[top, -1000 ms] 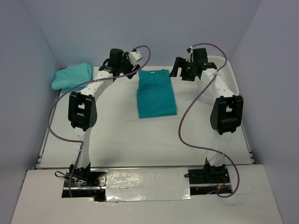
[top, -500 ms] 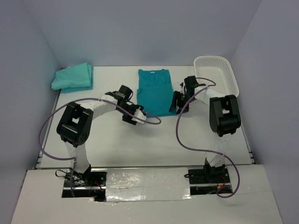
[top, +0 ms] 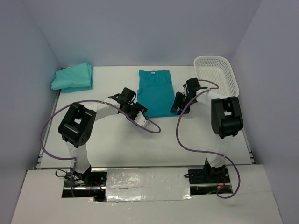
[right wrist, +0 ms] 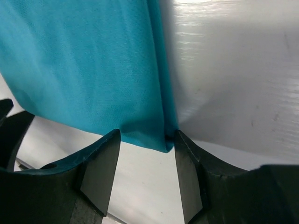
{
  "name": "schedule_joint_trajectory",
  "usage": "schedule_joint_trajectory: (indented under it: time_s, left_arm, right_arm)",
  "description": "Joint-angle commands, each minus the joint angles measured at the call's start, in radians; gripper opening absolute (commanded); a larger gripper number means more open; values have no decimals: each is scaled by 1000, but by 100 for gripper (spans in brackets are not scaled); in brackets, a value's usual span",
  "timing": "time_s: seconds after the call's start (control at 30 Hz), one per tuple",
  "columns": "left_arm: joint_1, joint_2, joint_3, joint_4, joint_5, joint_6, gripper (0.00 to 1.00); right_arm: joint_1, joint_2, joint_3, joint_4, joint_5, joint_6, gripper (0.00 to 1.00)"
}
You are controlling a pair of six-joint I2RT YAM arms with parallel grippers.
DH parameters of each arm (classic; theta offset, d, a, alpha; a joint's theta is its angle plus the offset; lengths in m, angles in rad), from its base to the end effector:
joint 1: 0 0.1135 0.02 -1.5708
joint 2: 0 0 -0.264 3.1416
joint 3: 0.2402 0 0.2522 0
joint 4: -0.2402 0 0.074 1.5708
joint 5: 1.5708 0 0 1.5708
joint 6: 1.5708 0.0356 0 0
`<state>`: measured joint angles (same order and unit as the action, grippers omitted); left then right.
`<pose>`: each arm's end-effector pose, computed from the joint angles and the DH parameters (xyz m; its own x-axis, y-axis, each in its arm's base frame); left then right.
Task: Fold and stack the t-shirts
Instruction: Grab one side of the 2/3 rectangular tshirt with both arms, then fold the long partially folded tshirt into a neat square
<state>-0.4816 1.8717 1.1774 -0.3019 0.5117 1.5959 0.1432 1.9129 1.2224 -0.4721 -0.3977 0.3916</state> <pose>0.3305 -0.1924 0.1668 0.6582 0.6395 -0.3973 0.7276 -0.4050 0.5536 0.3722 0.0676 0.1544 -0.9480 0.2188 -0.2312 0.0845 0.8732 0.4801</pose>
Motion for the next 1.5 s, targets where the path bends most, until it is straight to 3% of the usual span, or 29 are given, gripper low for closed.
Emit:
schedule_joint_trajectory:
  time_s: [0.0, 0.2, 0.33, 0.43, 0.5, 0.67, 0.77, 0.97, 1.03, 1.13, 1.17, 1.23, 1.27, 1.33, 1.47]
  left_arm:
    - [14, 47, 34, -14, -27, 62, 68]
    - [11, 72, 39, 52, -42, 12, 49]
    - [11, 66, 48, 15, -1, 39, 61]
    - [3, 58, 21, -2, 5, 87, 61]
    - [-3, 61, 14, -8, -5, 91, 61]
    - [20, 52, 42, -230, 28, 278, 67]
    - [20, 47, 50, -241, 46, 274, 69]
    - [-18, 79, 90, -198, 44, 200, 66]
    - [-20, 90, 77, -160, 30, 158, 65]
    - [-22, 113, 77, -71, 1, 56, 56]
    - [-22, 118, 80, -30, -4, 32, 46]
    - [-23, 130, 83, -6, -15, -16, 36]
    - [-23, 133, 85, -2, -15, -19, 21]
    - [-23, 132, 87, 0, -10, -45, 0]
    - [-9, 121, 155, -68, 40, -146, 0]
  right_arm:
    - [-10, -46, 15, -40, 54, -31, 58]
    - [-10, -17, 29, -85, 74, -28, 61]
    - [-19, -52, -18, -60, 91, -20, 64]
    - [-16, -5, -12, -53, 59, -16, 62]
    - [-17, 1, -18, -30, 39, 0, 55]
    - [-19, 25, 3, -48, 5, 1, 54]
    - [-21, 17, -20, -30, -4, 12, 52]
    - [-21, 41, -21, 3, -29, 38, 28]
    - [-22, 41, -18, 4, -26, 41, 26]
    - [-21, 49, -6, 1, -24, 41, 22]
    - [-21, 49, -3, -2, -23, 41, 20]
    - [-21, 52, 2, 1, -21, 44, 14]
    - [-21, 54, 3, 3, -20, 47, 4]
    - [-22, 57, 8, -2, -21, 47, 0]
    - [-22, 37, 15, -29, -26, 21, 0]
